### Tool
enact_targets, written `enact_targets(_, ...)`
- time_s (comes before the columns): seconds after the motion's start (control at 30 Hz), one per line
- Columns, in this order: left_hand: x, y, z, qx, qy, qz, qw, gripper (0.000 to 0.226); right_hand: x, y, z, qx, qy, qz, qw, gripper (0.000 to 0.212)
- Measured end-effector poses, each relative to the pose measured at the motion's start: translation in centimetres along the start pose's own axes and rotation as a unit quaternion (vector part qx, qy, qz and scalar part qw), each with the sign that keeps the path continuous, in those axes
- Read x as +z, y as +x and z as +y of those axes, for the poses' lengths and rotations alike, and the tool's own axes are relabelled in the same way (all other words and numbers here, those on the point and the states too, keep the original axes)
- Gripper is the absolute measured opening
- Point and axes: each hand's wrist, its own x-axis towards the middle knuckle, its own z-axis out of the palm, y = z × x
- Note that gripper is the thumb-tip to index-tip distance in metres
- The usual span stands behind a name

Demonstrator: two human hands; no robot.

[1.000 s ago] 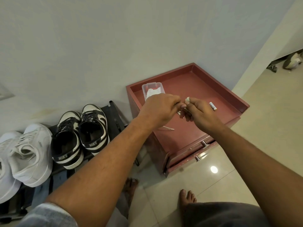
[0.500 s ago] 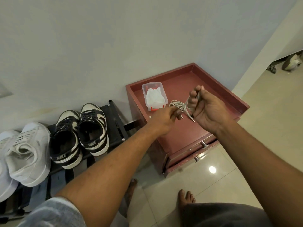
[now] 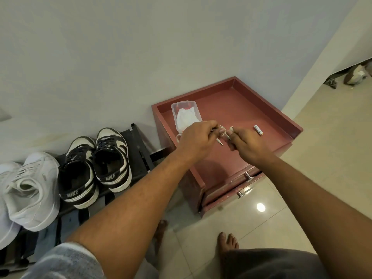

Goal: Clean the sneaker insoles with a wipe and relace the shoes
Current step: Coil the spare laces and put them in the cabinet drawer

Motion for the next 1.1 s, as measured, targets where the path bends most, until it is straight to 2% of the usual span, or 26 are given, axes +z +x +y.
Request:
enact_targets(0.07,0.0,0.0,-0.5,-0.011,-0.011,0.009,1.000,0.022,-0.2,0.0,-0.8,0.046,0.165,-0.063,0.983,0.046)
enact_targets(0.13,0.1,0.2,-0.8,-0.021,-0.032,0.011,0.999,0.020,-0.5,-0.1,-1.9,0.081,0.290,-0.114,0.947,0.044)
enact_targets(0.23,0.3,0.1,-0.9,-0.049,-0.079,0.011,0.996,0.021,-0.7,-0.2,-2.8,0.093,0.429,-0.133,0.889,0.037)
enact_targets(0.3,0.8,-0.2,-1.0,-0.072,-0.091,-0.015,0.993,0.024,-1.0,0.1,-3.2,0.112,0.535,-0.093,0.833,0.032)
enact_targets(0.4,2.2,-0.6,-1.2,-0.087,-0.086,-0.109,0.987,0.033,-1.4,0.6,-3.6,0.128,0.648,0.014,0.751,0.026)
enact_targets(0.47,2.9,-0.9,-0.9,-0.069,-0.067,-0.173,0.980,0.033,-1.5,0.9,-3.6,0.131,0.670,0.086,0.726,0.023)
enact_targets(0.53,3.1,-1.0,-0.2,-0.068,-0.063,-0.228,0.969,0.033,-1.3,1.0,-3.1,0.118,0.646,0.133,0.742,0.023)
enact_targets(0.57,3.0,-1.0,0.2,-0.070,-0.061,-0.249,0.964,0.033,-1.1,1.1,-2.8,0.111,0.613,0.148,0.768,0.023)
enact_targets(0.67,2.5,-0.6,0.9,-0.037,-0.029,-0.257,0.965,0.030,-0.2,0.9,-1.0,0.084,0.368,0.166,0.911,0.028)
enact_targets(0.7,2.2,-0.4,0.9,-0.020,-0.016,-0.239,0.971,0.029,0.1,0.7,-0.4,0.059,0.281,0.147,0.946,0.030)
enact_targets(0.77,1.2,0.0,0.8,0.003,-0.001,-0.184,0.983,0.028,0.6,0.3,0.7,0.005,0.147,0.088,0.985,0.028)
enact_targets(0.83,0.2,0.3,0.6,0.001,-0.001,-0.128,0.992,0.026,0.6,0.1,0.8,-0.020,0.045,0.040,0.998,0.030)
enact_targets(0.9,-0.4,0.6,0.1,0.000,0.010,-0.084,0.996,0.024,0.3,0.1,0.5,-0.017,0.004,0.004,1.000,0.037)
enact_targets(1.0,-0.8,0.8,-1.1,0.001,0.022,-0.055,0.998,0.024,-0.1,0.2,-0.1,0.020,0.106,-0.041,0.993,0.044)
enact_targets(1.1,-1.3,0.9,-1.7,0.000,0.023,-0.034,0.999,0.025,-0.5,0.3,-1.1,0.084,0.278,-0.053,0.955,0.044)
